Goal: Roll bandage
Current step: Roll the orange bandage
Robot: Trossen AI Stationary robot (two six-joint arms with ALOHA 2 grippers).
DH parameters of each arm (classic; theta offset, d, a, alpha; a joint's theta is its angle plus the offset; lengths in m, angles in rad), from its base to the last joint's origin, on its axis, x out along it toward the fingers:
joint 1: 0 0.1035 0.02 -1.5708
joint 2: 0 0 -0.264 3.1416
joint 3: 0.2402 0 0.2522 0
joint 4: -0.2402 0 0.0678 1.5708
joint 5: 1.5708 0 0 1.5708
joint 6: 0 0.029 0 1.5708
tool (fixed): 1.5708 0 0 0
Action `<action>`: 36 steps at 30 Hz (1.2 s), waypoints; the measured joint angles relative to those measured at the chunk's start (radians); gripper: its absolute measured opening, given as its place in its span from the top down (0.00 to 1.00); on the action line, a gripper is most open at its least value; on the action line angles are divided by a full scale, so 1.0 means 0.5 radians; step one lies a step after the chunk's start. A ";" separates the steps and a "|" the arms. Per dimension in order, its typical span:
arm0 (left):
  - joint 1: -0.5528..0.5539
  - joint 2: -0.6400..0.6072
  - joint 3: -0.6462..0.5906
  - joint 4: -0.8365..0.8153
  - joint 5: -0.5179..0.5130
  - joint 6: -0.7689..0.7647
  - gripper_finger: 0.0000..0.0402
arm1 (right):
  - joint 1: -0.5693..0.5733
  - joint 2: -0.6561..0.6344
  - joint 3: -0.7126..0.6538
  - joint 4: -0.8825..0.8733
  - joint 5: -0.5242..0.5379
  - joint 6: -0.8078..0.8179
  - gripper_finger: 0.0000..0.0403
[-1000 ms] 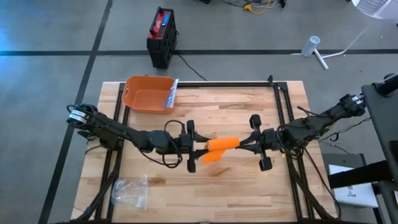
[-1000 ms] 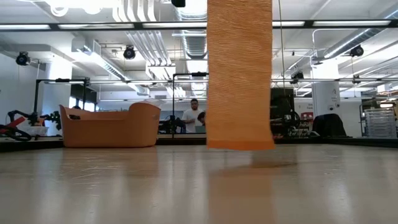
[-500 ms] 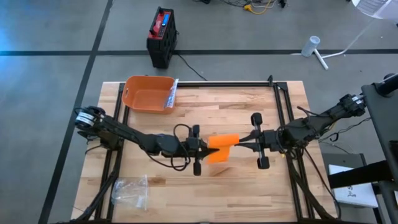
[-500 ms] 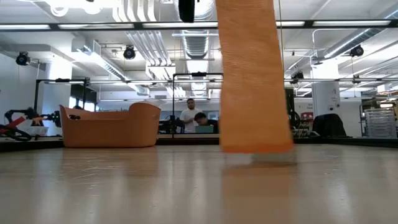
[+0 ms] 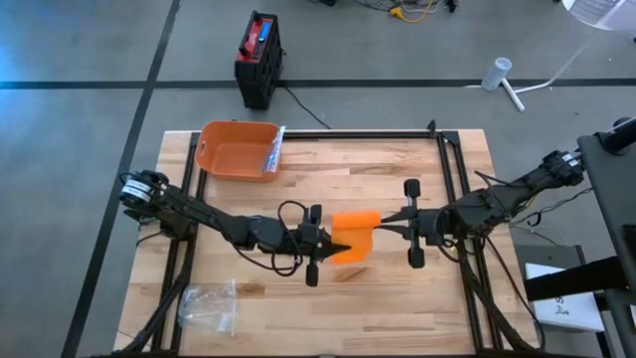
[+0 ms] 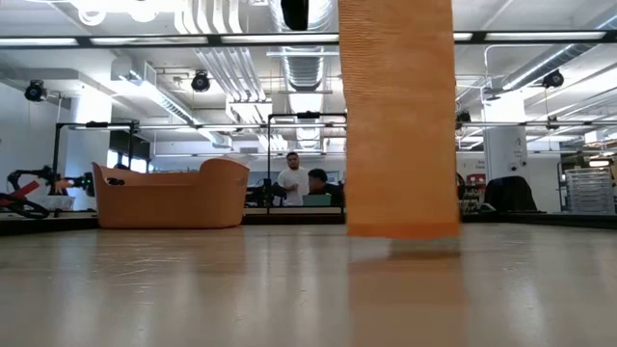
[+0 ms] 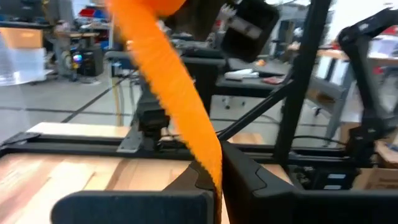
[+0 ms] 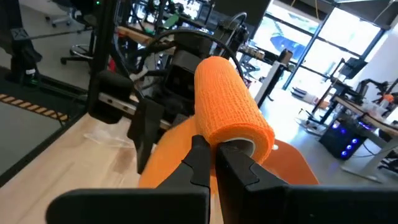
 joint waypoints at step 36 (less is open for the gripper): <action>-0.017 0.008 0.000 0.487 0.284 -0.104 0.98 | -0.043 0.003 0.000 -0.001 0.316 -0.105 1.00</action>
